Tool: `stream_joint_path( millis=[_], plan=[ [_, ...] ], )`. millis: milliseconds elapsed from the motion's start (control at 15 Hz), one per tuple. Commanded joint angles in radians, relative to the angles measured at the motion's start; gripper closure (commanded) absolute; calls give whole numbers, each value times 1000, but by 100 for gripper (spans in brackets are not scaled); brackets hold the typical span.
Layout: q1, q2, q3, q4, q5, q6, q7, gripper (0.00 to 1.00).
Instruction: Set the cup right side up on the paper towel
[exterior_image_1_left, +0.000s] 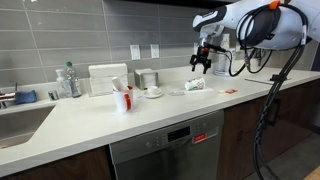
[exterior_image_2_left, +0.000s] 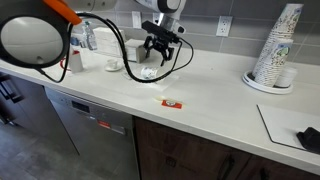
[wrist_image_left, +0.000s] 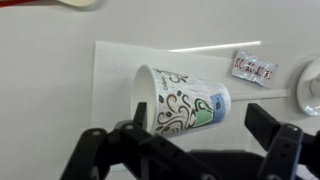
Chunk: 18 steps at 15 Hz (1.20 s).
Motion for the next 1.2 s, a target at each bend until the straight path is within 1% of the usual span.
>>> stream_joint_path(
  millis=[0, 267, 467, 533, 667, 733, 1000, 1133],
  plan=[
    [-42, 53, 47, 14, 79, 28, 1, 0],
    [-58, 85, 55, 17, 116, 70, 9, 0],
    [-72, 100, 74, 18, 157, 94, 11, 0],
    [-76, 101, 80, 17, 170, 96, 11, 19],
    [-82, 104, 89, 16, 190, 92, 10, 32],
    [-86, 103, 92, 15, 199, 87, 10, 42],
    [-100, 97, 97, 13, 220, 80, 13, 74],
    [-105, 88, 94, 13, 220, 71, 9, 88]
  ],
)
